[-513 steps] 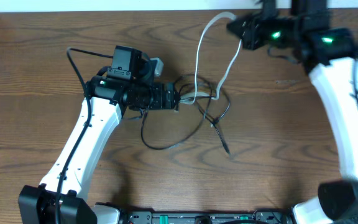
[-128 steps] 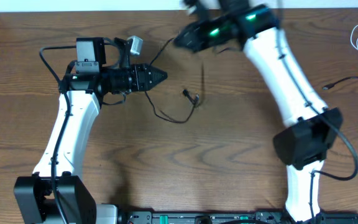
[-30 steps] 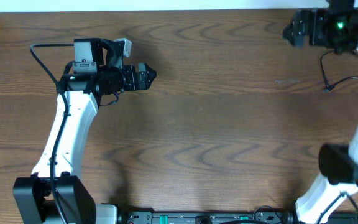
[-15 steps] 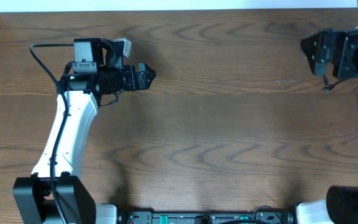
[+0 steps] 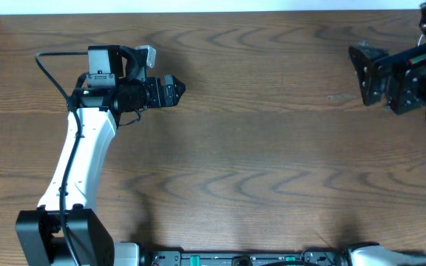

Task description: Untangle cables

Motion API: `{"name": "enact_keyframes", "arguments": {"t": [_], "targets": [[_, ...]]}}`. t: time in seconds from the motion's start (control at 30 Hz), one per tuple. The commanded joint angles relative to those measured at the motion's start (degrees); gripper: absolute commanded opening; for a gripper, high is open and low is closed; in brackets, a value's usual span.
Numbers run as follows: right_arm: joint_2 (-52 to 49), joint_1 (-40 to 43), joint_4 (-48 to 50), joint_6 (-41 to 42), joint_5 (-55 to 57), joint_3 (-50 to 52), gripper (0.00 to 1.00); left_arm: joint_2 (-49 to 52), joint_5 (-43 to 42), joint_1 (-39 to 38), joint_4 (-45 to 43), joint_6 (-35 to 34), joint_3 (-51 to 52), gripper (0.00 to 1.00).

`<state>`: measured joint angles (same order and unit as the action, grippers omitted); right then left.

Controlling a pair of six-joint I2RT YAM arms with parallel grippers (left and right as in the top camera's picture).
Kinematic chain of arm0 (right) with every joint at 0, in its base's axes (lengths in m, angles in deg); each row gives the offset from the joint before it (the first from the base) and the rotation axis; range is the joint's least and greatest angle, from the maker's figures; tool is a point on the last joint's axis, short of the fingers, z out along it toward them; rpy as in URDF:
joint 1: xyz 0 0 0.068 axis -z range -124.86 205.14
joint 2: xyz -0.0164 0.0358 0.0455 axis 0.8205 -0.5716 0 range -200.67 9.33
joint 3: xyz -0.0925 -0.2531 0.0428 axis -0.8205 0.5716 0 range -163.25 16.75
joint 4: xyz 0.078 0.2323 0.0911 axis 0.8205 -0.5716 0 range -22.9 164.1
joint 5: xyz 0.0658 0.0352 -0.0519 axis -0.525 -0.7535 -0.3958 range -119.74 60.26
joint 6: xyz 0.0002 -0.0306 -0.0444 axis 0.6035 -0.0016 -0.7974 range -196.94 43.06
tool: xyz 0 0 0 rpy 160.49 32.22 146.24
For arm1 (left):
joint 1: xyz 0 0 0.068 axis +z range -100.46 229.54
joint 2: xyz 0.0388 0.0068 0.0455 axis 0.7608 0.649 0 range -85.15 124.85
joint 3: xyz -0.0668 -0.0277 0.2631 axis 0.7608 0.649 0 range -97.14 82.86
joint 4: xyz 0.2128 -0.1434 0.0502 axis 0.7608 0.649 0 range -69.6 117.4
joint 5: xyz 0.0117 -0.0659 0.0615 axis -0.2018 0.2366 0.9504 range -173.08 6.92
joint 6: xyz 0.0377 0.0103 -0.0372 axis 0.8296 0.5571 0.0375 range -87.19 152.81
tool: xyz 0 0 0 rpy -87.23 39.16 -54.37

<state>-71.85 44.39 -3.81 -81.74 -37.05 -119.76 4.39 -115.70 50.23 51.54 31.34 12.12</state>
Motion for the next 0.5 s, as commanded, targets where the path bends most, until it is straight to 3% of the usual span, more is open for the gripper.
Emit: {"name": "enact_keyframes", "arguments": {"t": [0.0,0.47], "targets": [[5.79,0.26,8.0,-1.55,2.93,13.07,0.99,-1.18,0.39,0.15,0.11,0.17,-0.35,0.99],[39.3,7.76,38.18,-1.53,2.91,67.36,0.99,-1.18,0.39,0.15,0.11,0.17,-0.35,0.99]]}}
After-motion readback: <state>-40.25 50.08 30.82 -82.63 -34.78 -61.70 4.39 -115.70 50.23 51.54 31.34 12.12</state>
